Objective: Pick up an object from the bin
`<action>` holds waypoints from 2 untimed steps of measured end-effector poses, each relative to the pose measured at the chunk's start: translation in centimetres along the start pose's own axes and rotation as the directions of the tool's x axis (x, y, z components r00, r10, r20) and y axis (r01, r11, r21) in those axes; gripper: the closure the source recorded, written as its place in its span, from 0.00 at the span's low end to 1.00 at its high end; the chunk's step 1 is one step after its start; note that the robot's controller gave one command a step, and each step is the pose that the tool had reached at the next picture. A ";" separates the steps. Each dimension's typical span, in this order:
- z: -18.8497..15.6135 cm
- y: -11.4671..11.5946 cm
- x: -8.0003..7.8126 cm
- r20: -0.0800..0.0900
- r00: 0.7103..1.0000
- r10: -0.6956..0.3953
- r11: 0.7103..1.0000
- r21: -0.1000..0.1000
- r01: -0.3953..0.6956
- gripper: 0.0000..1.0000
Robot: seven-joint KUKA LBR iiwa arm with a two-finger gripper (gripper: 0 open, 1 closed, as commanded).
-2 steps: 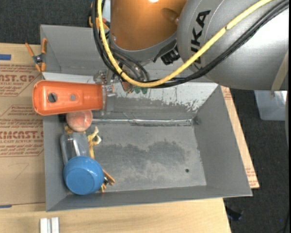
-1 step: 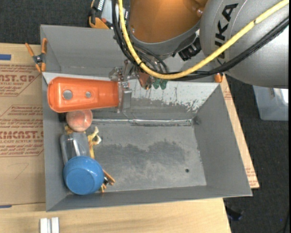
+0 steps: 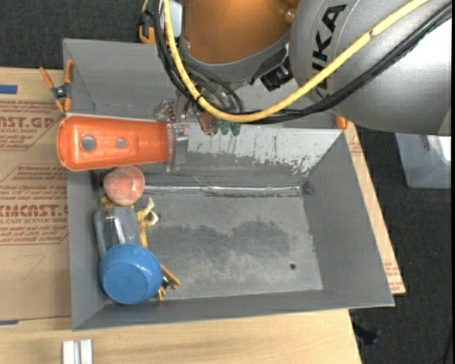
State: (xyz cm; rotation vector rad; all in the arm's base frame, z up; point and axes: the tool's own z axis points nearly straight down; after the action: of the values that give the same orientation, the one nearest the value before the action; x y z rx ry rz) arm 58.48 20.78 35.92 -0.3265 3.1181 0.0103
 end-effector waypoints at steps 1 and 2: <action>-8.6 -1.2 1.2 -0.005 1.000 0.012 1.000 0.004 -0.012 0.00; 0.9 0.1 0.0 -0.003 0.984 -0.180 0.984 0.001 0.180 0.00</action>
Offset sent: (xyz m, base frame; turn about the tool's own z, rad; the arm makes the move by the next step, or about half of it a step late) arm 0.0032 0.0066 -0.0412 -0.2321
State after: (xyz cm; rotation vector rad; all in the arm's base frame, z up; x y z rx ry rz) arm 58.44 20.91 35.07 -0.6079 3.0784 0.0067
